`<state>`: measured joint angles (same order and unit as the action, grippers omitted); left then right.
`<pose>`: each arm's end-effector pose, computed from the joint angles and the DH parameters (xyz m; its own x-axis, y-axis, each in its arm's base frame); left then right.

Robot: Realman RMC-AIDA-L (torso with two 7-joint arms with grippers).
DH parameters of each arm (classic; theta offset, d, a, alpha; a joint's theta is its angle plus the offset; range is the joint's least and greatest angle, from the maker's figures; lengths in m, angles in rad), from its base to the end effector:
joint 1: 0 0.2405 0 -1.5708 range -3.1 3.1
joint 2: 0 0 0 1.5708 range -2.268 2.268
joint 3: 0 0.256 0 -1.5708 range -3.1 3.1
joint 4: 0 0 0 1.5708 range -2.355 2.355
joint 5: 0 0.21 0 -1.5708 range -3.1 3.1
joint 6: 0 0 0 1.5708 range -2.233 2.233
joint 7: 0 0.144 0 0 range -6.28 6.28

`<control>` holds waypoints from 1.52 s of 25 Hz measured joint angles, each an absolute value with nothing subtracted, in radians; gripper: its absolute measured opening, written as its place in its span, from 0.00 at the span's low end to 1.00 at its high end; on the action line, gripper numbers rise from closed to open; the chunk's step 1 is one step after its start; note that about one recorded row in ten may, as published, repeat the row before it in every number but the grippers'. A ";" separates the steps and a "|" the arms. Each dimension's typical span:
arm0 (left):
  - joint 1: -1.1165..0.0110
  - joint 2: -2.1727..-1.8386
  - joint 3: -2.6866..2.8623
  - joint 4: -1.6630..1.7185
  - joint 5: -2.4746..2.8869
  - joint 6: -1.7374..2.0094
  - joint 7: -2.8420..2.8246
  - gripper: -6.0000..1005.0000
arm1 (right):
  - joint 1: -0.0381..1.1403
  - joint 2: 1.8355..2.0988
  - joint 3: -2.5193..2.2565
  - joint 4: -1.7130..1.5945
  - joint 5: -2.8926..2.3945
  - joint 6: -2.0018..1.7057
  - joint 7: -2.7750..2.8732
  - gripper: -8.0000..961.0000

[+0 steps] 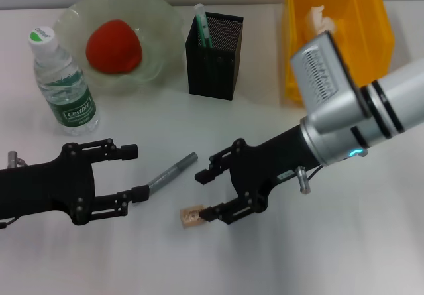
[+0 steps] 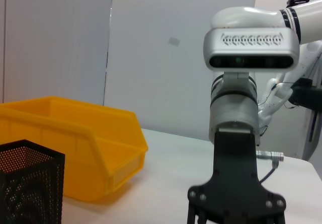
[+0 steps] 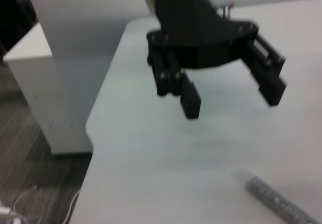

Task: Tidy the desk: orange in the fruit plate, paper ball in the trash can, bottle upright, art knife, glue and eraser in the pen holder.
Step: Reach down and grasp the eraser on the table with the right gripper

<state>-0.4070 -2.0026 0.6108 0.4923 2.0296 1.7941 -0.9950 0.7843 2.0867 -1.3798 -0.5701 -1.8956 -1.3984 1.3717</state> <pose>-0.3029 0.2612 0.0116 0.8109 0.1719 0.5593 0.2844 -0.9511 -0.1201 0.1747 0.3332 -0.0955 0.9895 -0.0314 -0.1410 -0.0122 -0.9908 0.1351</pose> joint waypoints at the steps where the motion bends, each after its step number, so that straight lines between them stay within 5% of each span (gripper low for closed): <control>1: -0.407 -2.003 0.611 0.492 2.030 1.794 -0.995 0.71 | 0.787 2.088 -1.398 -0.569 -1.895 -1.387 1.372 0.64; 24: -0.403 -1.997 0.617 0.492 2.029 1.777 -0.996 0.71 | 0.816 2.092 -1.706 -0.566 -1.746 -1.174 1.378 0.48; 38: -0.402 -2.002 0.617 0.492 2.029 1.778 -0.995 0.71 | 0.816 2.092 -1.751 -0.566 -1.736 -1.145 1.383 0.47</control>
